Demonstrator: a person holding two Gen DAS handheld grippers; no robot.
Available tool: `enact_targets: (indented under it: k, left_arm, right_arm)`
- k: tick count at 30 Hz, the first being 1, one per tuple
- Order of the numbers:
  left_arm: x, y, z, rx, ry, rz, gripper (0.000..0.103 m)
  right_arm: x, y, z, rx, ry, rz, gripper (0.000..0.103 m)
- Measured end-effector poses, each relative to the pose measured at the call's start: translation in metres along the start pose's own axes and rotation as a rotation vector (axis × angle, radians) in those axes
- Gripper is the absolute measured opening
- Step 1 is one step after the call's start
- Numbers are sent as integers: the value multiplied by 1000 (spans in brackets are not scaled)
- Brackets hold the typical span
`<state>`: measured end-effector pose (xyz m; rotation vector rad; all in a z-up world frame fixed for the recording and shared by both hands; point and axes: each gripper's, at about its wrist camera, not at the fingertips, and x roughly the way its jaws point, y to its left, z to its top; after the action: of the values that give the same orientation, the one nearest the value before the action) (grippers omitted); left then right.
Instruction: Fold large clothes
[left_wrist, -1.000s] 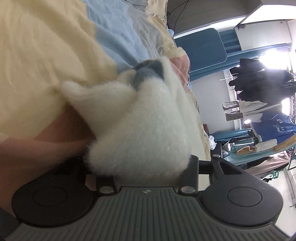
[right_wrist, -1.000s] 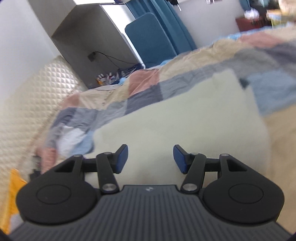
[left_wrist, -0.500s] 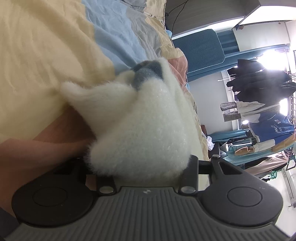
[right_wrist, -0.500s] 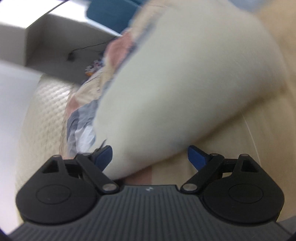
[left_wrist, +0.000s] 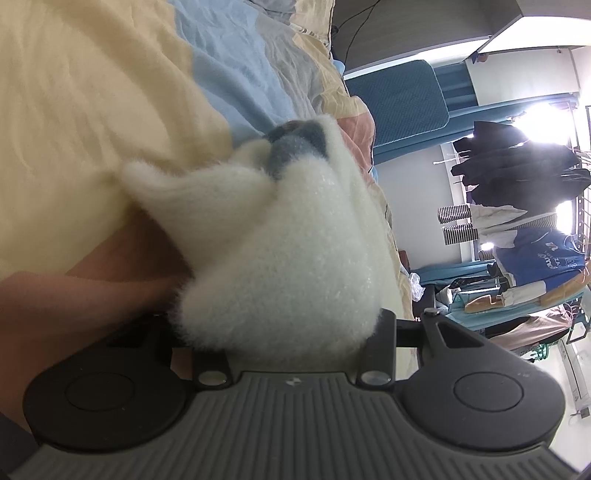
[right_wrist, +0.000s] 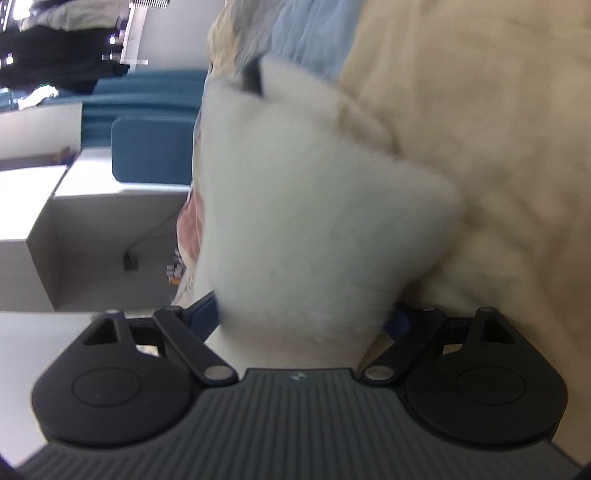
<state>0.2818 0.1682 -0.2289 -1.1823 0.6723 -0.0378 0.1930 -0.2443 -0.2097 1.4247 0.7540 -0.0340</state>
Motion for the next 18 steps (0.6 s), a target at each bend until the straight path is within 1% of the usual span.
enact_targets:
  k: [3, 9, 12, 14, 15, 17, 18]
  left_arm:
    - [0, 0, -1, 2, -4, 0, 49]
    - [1, 1, -1, -1, -4, -7, 49]
    - [1, -2, -1, 22, -10, -12, 49]
    - [0, -3, -2, 42, -18, -18, 49]
    - [-1, -3, -3, 48, -19, -19, 49]
    - [-2, -3, -4, 58, -20, -22, 49]
    - [-3, -3, -4, 65, -23, -24, 49]
  right_arm:
    - [5, 2, 8, -15, 3, -2, 93]
    - [23, 5, 25, -29, 3, 0, 93]
    - [26, 10, 28, -83, 9, -15, 92]
    - [24, 10, 27, -120, 5, -26, 81]
    - [22, 10, 27, -138, 8, -30, 79]
    - [18, 14, 27, -185, 7, -39, 68]
    - [14, 17, 25, -210, 3, -40, 66]
